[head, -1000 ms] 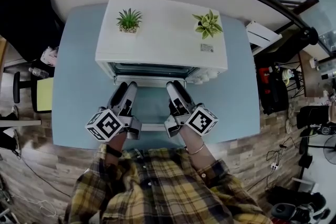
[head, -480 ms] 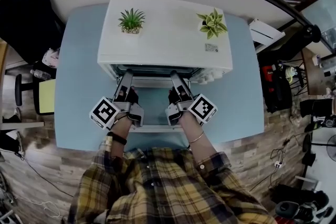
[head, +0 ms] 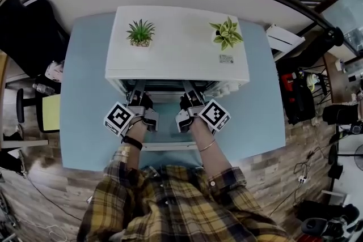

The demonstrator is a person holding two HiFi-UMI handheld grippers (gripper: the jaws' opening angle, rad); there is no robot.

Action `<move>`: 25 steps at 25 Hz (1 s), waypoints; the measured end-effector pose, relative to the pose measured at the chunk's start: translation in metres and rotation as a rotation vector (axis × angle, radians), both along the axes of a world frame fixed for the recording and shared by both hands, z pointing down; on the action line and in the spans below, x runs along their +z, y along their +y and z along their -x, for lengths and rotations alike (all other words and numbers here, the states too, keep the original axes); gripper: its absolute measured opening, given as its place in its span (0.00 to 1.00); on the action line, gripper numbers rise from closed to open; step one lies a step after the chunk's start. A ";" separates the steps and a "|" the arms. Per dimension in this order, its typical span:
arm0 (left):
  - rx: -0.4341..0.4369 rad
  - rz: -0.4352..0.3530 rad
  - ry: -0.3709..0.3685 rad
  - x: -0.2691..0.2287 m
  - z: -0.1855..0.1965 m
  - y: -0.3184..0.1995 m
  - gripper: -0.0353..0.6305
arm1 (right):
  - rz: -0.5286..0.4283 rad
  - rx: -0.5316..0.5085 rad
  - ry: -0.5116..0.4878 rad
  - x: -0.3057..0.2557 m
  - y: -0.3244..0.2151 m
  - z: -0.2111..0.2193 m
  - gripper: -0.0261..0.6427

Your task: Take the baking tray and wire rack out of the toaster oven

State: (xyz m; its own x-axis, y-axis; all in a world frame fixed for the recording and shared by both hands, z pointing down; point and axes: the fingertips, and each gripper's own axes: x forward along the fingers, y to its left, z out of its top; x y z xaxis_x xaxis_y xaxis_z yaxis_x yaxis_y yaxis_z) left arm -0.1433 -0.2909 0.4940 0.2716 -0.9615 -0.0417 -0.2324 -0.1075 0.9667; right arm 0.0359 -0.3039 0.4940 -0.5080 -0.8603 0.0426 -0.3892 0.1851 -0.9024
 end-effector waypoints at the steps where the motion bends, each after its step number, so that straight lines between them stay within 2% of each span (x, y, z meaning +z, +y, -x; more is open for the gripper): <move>1: -0.007 -0.005 0.019 0.000 0.001 -0.002 0.32 | 0.004 0.006 -0.015 0.000 -0.003 0.000 0.38; 4: -0.011 0.011 0.030 0.005 0.004 -0.003 0.26 | 0.000 -0.007 -0.038 0.000 -0.008 0.004 0.35; 7: 0.010 0.031 0.010 0.006 0.003 -0.005 0.17 | 0.009 0.009 -0.004 0.004 -0.011 0.005 0.18; 8: 0.016 0.032 -0.001 0.005 0.003 -0.004 0.08 | 0.014 0.018 0.004 0.006 -0.010 0.004 0.13; 14: 0.064 0.047 -0.050 0.005 0.001 0.006 0.07 | 0.022 0.044 -0.049 0.009 0.002 0.001 0.11; 19: 0.101 0.022 -0.020 0.000 -0.003 0.019 0.08 | 0.020 0.055 -0.094 0.010 0.017 0.000 0.10; 22: 0.116 0.050 -0.049 0.004 -0.001 0.032 0.08 | 0.026 0.068 -0.133 0.011 0.029 -0.001 0.10; 25: 0.136 0.043 -0.063 0.003 -0.002 0.044 0.08 | 0.036 0.085 -0.169 0.010 0.041 -0.002 0.08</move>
